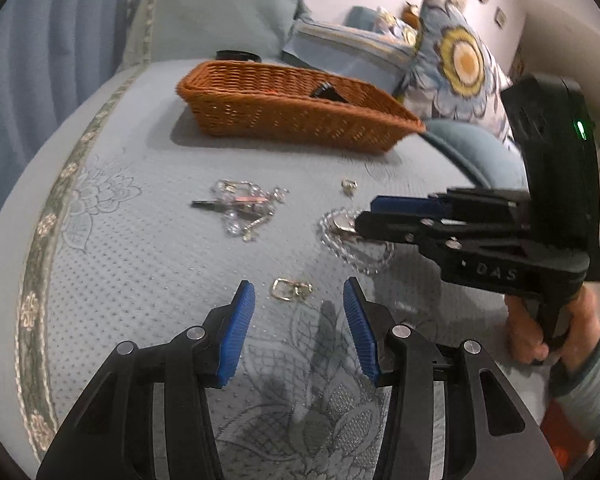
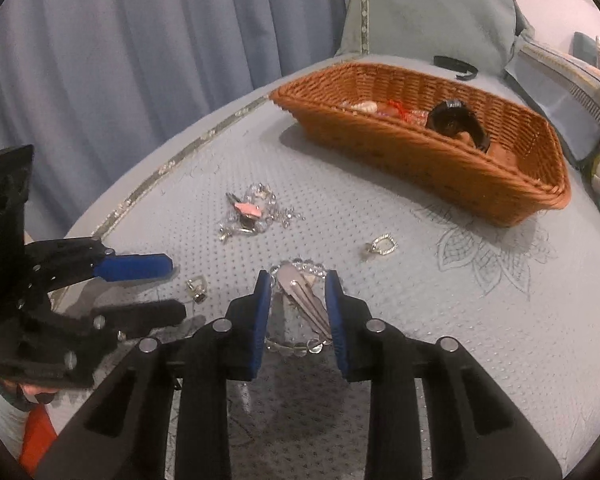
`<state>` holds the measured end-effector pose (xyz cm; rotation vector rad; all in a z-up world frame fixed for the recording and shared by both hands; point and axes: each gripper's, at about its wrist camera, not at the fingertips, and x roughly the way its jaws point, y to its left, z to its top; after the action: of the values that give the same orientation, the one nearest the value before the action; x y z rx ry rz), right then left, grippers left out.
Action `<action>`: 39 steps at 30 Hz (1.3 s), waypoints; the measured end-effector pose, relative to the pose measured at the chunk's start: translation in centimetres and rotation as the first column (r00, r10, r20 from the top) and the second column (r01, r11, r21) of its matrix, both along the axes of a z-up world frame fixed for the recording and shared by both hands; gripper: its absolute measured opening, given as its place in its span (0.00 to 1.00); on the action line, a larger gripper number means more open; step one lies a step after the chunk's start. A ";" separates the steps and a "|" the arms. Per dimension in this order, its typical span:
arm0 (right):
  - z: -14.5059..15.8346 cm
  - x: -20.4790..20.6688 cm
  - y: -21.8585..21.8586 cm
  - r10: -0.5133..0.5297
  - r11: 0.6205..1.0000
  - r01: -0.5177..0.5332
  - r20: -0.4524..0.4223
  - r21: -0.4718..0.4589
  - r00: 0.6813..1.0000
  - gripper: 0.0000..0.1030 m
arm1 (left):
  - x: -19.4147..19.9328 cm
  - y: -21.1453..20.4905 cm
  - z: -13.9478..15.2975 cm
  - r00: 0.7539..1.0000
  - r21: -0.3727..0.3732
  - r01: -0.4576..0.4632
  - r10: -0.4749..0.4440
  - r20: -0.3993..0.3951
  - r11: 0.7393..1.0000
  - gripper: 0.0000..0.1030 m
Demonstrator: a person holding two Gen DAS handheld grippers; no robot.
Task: Organize jewelry
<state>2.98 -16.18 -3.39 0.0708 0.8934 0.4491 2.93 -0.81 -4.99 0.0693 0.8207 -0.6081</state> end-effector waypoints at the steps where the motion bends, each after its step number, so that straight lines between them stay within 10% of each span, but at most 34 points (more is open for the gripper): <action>1: -0.2 0.3 -0.2 0.000 1.000 0.000 -0.009 0.003 1.000 0.24 | -0.1 -0.2 -0.1 1.000 0.013 0.002 -0.002 0.005 1.000 0.44; 22: -0.9 0.2 0.9 0.037 0.999 -0.039 -0.051 -0.037 0.998 0.24 | 0.3 0.4 -0.3 0.999 0.126 -0.048 0.045 0.025 0.991 0.38; 34: -1.1 0.2 1.6 0.029 0.997 -0.032 -0.035 -0.075 0.999 0.24 | 0.3 -0.7 -0.4 0.999 0.025 -0.004 0.005 -0.033 1.000 0.37; 39: -1.2 0.3 1.7 0.017 0.996 -0.020 -0.031 -0.087 0.999 0.18 | 0.8 -1.8 -0.9 0.999 0.075 -0.031 0.030 0.015 0.997 0.16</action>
<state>3.27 -14.49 -4.58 -0.0105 0.9430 0.4270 3.72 -2.57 -5.88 0.1291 0.8293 -0.5476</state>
